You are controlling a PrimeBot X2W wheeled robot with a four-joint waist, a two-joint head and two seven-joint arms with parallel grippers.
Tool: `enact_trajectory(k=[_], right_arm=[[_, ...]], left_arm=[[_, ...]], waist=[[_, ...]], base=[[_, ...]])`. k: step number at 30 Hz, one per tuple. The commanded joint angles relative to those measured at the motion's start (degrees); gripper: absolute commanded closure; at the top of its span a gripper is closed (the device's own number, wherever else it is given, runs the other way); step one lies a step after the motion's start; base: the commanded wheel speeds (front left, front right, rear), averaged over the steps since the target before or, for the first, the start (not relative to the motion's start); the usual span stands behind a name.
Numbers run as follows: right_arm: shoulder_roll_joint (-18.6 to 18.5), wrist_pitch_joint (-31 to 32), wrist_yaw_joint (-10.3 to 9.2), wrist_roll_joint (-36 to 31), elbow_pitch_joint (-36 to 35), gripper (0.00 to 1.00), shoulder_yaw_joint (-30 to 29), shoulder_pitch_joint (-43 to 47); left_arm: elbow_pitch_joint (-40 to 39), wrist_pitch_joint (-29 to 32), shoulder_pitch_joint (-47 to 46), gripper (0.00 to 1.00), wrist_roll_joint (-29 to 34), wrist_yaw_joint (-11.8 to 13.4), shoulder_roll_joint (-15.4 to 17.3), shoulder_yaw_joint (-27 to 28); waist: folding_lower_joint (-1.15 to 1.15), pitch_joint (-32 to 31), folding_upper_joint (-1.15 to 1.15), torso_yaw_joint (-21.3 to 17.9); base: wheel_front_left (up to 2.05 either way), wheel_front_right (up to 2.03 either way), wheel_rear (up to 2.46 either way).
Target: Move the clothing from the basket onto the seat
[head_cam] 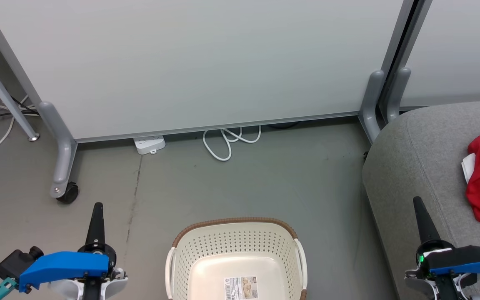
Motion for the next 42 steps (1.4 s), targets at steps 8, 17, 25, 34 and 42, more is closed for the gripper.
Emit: enact_trajectory(k=[8,17,25,34,42], right_arm=[[-0.31,1.28,0.02,5.39,-0.92,1.0,-0.21,-0.74],[-0.32,2.52,0.02,10.15,-1.23,1.0,-0.3,-0.78],[-0.33,3.49,0.02,14.09,-1.46,1.0,-0.36,-0.8],[-0.34,4.55,0.03,18.27,-1.67,1.0,-0.43,-0.84],[-0.34,5.35,0.03,21.76,-1.85,1.0,-0.48,-0.87]], left_arm=[[-1.05,1.37,-1.1,1.0,-4.87,-0.36,0.17,0.88],[-1.42,2.55,-1.04,1.0,-9.29,-0.4,0.15,1.5],[-1.69,3.59,-1.03,1.0,-12.92,-0.44,0.12,1.93],[-2.0,4.62,-1.03,1.0,-16.72,-0.47,0.08,2.59],[-2.28,5.49,-1.0,1.0,-19.94,-0.5,0.04,3.09]], waist=[[0.0,-0.15,0.0,-0.2],[0.0,-0.31,0.0,-0.42],[0.0,-0.46,0.0,-0.62],[0.0,-0.62,0.0,-0.84],[0.0,-0.77,0.0,-1.04]], base=[[0.0,0.0,0.0],[0.0,0.0,0.0],[0.0,0.0,0.0],[0.0,0.0,0.0],[0.0,0.0,0.0]])
